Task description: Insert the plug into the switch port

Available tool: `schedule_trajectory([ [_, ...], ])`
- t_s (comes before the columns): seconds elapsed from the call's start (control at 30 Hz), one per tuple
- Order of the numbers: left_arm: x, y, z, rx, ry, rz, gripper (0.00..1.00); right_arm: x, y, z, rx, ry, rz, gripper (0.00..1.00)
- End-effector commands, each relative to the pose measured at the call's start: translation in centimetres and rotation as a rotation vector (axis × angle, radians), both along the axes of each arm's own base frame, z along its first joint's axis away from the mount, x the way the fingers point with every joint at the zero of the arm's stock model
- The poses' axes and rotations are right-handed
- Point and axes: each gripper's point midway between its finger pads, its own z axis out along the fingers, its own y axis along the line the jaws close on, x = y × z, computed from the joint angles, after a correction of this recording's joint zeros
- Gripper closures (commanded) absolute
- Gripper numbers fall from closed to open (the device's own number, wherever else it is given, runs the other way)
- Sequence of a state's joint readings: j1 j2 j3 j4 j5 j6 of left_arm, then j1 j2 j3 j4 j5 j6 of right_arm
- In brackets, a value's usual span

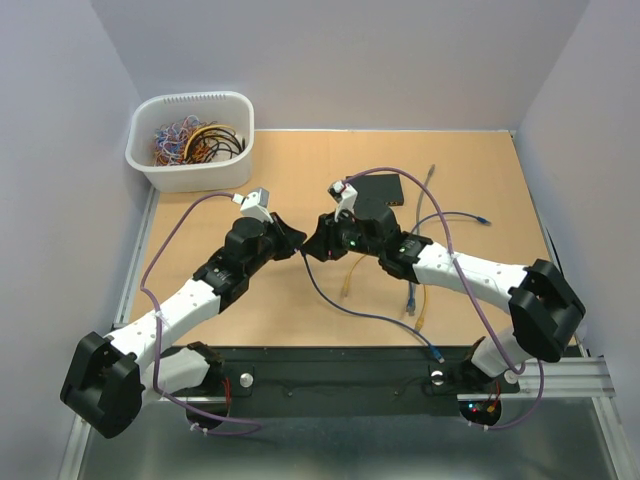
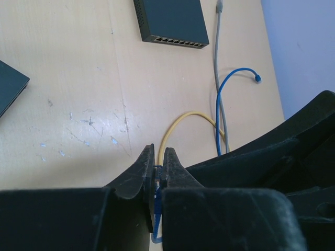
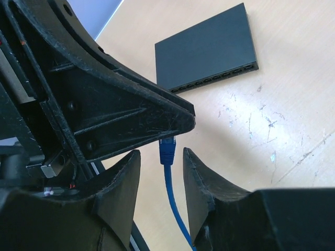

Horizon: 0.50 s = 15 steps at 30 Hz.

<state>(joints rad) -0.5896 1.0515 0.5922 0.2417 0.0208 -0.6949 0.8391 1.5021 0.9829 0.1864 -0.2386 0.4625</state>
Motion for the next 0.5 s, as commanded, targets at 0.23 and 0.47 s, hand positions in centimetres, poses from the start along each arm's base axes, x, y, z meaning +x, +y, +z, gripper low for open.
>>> schedule_trajectory([
  [0.23, 0.4, -0.4, 2.7, -0.055, -0.06, 0.004, 1.0, 0.2, 1.0, 0.7, 0.014, -0.044, 0.011, 0.58],
  [0.47, 0.3, -0.5, 2.8, -0.061, -0.061, -0.001, 1.0, 0.1, 1.0, 0.1, -0.002, -0.041, 0.007, 0.62],
])
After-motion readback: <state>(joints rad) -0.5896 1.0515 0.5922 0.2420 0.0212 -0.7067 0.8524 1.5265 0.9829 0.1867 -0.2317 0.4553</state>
